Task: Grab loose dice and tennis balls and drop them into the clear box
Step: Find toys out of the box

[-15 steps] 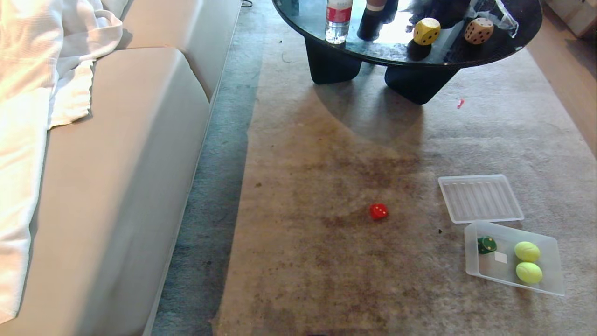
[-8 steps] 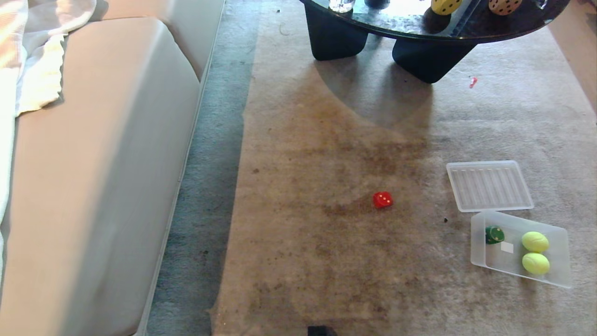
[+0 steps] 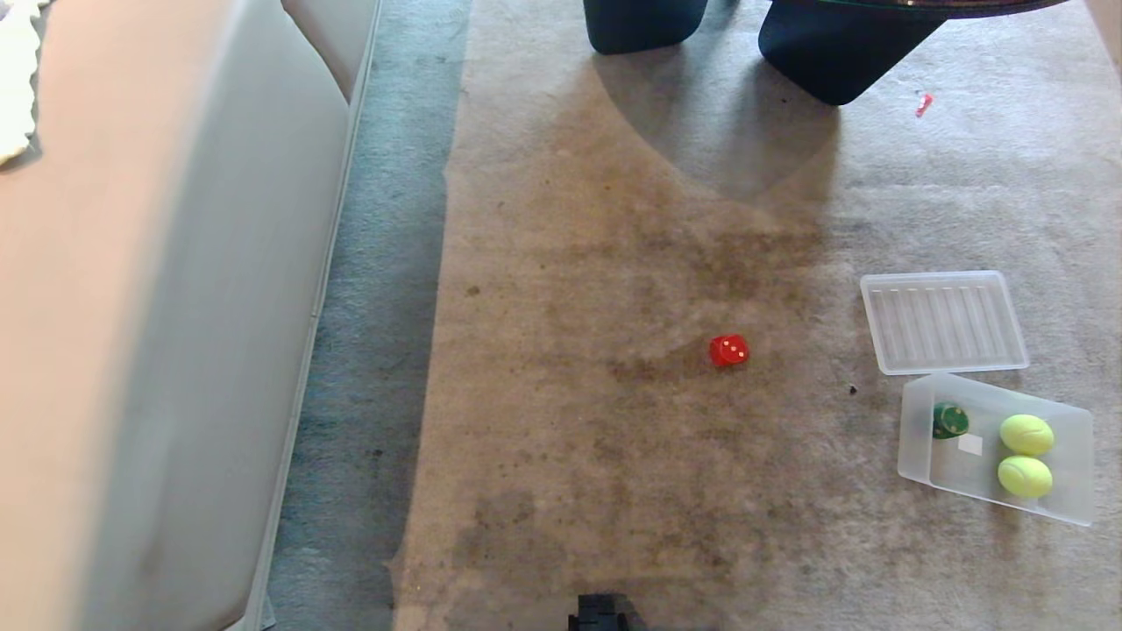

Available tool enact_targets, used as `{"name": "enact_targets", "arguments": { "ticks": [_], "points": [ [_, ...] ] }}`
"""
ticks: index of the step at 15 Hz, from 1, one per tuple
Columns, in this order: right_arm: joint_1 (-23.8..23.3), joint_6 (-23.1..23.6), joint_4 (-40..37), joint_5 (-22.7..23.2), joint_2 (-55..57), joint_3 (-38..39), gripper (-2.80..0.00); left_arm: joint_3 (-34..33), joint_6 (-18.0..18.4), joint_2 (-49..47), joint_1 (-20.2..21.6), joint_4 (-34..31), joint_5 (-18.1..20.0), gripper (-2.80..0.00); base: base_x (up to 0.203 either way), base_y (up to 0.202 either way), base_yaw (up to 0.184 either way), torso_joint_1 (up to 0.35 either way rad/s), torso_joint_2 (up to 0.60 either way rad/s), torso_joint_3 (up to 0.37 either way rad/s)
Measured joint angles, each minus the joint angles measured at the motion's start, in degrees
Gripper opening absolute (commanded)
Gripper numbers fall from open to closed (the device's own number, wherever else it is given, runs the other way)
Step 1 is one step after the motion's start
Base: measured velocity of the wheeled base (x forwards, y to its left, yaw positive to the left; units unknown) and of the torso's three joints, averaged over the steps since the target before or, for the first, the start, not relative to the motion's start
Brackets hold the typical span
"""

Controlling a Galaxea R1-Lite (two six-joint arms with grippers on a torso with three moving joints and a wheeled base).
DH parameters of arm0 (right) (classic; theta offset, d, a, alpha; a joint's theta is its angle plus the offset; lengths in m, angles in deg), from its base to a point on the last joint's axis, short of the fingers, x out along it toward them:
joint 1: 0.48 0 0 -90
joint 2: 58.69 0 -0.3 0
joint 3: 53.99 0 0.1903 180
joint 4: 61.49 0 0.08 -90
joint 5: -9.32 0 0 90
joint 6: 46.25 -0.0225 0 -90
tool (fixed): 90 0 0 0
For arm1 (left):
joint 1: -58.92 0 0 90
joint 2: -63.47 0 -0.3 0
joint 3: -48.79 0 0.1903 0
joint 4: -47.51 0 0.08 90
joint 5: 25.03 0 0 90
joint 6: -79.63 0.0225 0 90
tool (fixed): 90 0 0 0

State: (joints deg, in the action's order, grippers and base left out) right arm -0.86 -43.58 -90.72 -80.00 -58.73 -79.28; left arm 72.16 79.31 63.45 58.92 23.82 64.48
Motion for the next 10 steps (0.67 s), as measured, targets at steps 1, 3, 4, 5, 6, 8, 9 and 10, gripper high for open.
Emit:
{"name": "enact_targets", "arguments": {
  "ticks": [1, 3, 4, 5, 6, 8, 9, 10],
  "points": [
    [0.0, 0.0, 0.0, 0.0, 0.0, 0.0, -2.8, 0.0, 0.0, 0.0, 0.0, 0.0, 0.0, -2.8, 0.0, 0.0, 0.0, 0.002, 0.0, -0.198],
    [0.0, 0.0, 0.0, 0.0, 0.0, 0.0, -2.8, 0.0, 0.0, 0.0, 0.0, 0.0, 0.0, -2.8, 0.0, 0.0, 0.0, 0.0, 0.01, -0.194],
    [0.0, 0.0, 0.0, 0.0, 0.0, 0.0, -2.8, 0.0, 0.0, 0.0, 0.0, 0.0, 0.0, -2.8, 0.0, 0.0, 0.0, 0.002, 0.0, -0.198],
    [0.0, 0.0, 0.0, 0.0, 0.0, 0.0, -2.8, 0.0, 0.0, 0.0, 0.0, 0.0, 0.0, -2.8, 0.0, 0.0, 0.0, 0.004, 0.0, -0.194],
    [0.0, 0.0, 0.0, 0.0, 0.0, 0.0, -2.8, 0.0, 0.0, 0.0, 0.0, 0.0, 0.0, -2.8, 0.0, 0.0, 0.0, 0.002, 0.0, -0.194],
    [0.0, 0.0, 0.0, 0.0, 0.1, 0.0, -2.8, 0.0, -0.1, 0.0, 0.0, 0.0, 0.0, -2.8, 0.0, 0.0, 0.0, 0.003, 0.0, -0.2],
    [0.0, 0.0, 0.0, 0.0, 0.1, 0.0, -2.8, 0.0, -0.1, 0.0, 0.0, 0.0, 0.0, -2.8, 0.0, 0.0, 0.0, 0.002, 0.0, -0.206],
    [0.0, 0.0, 0.0, 0.0, 0.1, 0.0, -2.8, 0.0, -0.1, 0.0, 0.0, 0.0, 0.0, -2.8, 0.0, 0.0, 0.0, 0.001, 0.0, -0.204]
  ]
}}
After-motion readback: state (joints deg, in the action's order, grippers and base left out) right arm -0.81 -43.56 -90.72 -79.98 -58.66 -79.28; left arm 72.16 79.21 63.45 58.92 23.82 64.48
